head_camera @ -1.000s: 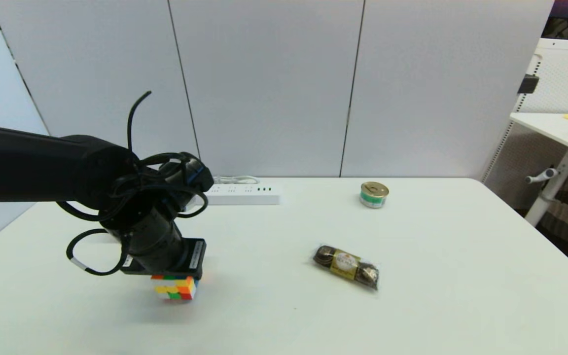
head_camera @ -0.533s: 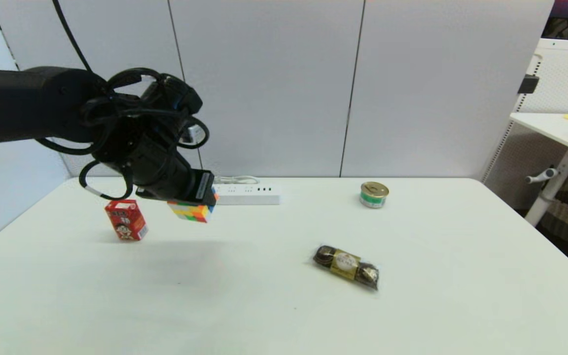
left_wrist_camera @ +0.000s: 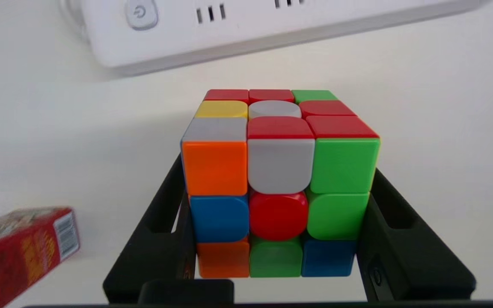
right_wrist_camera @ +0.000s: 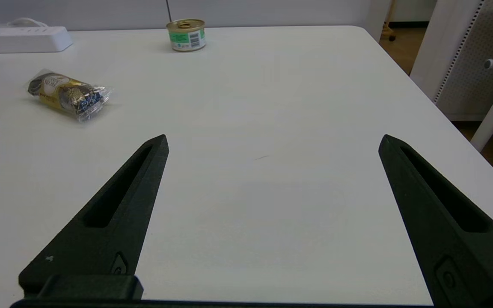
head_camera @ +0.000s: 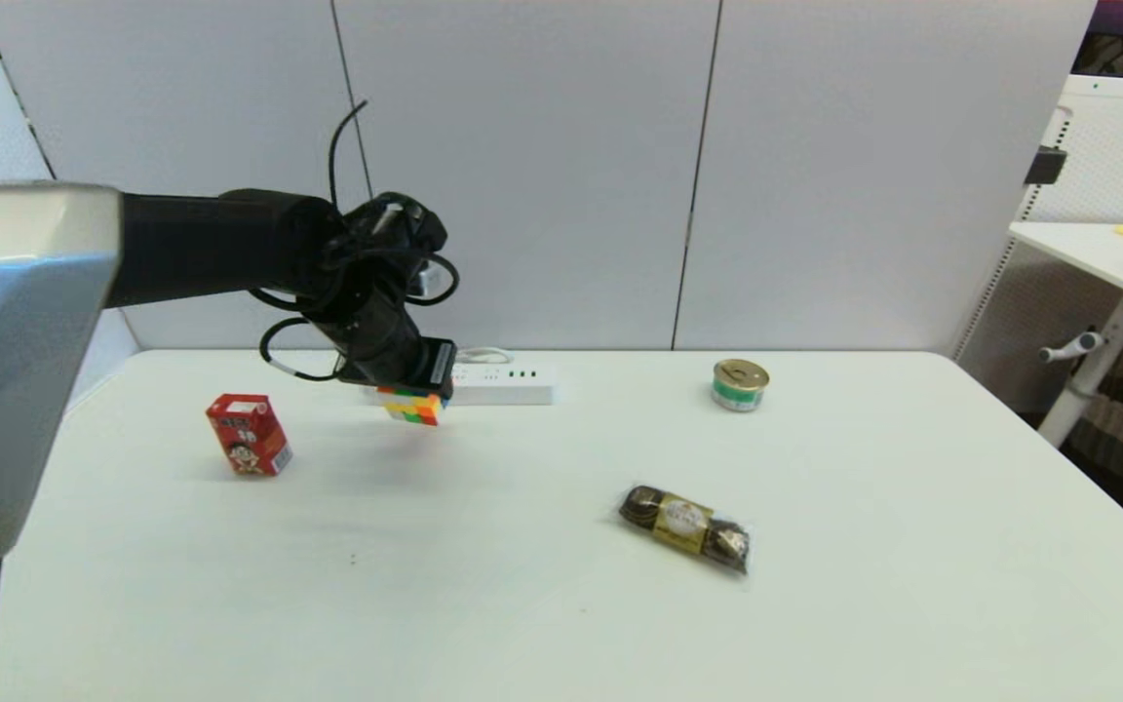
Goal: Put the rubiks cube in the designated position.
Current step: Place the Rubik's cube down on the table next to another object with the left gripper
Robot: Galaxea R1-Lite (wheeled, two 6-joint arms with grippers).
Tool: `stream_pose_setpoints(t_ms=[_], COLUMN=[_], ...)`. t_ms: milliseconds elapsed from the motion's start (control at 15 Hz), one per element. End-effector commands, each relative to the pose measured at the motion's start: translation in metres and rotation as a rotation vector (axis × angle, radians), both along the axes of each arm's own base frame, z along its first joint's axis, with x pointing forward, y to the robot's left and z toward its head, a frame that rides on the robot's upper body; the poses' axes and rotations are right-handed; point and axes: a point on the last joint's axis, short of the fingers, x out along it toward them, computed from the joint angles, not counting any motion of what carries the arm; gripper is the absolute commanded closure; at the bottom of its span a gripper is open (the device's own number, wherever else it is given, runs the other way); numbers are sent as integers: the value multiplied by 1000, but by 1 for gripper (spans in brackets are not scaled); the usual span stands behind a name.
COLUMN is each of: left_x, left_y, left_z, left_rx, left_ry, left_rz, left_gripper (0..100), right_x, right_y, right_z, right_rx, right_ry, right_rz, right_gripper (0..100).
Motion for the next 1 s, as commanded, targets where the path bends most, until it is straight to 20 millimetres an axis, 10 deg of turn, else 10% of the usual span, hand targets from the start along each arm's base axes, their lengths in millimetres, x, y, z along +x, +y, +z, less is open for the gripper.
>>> stream_pose_setpoints(t_ms=[67,267,333,667,1000], left_x=[15,15,15,14,-58], left_y=[-6,-4,-5,-3,26], left_z=[-28,-30,-32,-19,122], left_rx=[21,25,27,16,-104], left_ry=[57,72,75,31,-351], left_rz=[5,7,6,2,-15], left_gripper=[100,100,0,0,0], right_x=[0,0,0,0,0], right_y=[0,0,0,0,0], right_z=[0,0,0,0,0], right_rx=[0,0,0,0,0], right_ry=[1,1,1,1,1], right_rz=[1,1,1,1,1], right_gripper=[0,0,0,0,0])
